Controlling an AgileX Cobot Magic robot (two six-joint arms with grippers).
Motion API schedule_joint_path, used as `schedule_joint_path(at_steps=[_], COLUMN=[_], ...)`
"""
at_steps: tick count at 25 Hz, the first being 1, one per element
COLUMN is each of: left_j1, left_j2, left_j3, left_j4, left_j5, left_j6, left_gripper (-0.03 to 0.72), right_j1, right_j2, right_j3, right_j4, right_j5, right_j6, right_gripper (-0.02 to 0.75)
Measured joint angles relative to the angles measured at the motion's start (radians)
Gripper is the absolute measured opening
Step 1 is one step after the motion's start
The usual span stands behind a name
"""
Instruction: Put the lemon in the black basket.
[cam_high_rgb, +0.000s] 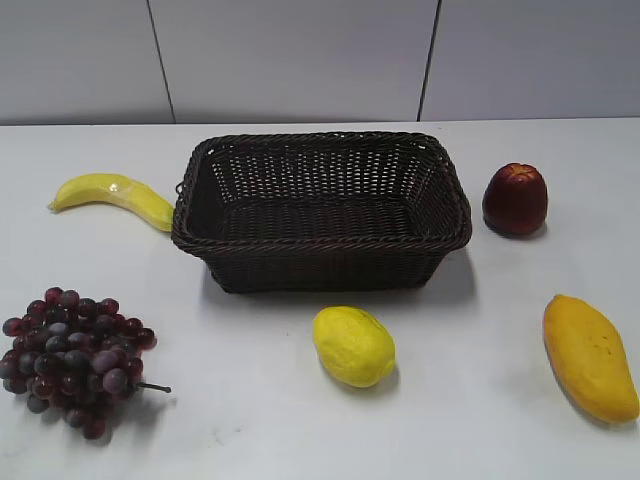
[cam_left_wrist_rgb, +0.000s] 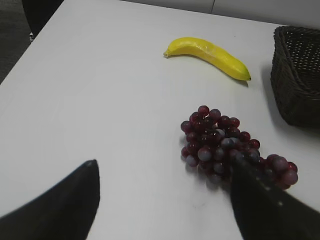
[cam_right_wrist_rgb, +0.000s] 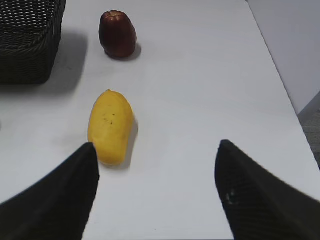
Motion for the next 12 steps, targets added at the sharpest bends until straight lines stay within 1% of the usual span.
schedule_joint_path(at_steps=[12], left_j1=[0.000], left_j2=[0.000], left_j3=[0.000], left_j4=[-0.002], left_j5=[0.000], left_j6=[0.000], left_gripper=[0.606], right_j1=[0.000], right_j2=[0.000], right_j3=[0.000], right_j4=[0.000], right_j5=[0.000], right_j6=[0.000], right_gripper=[0.590])
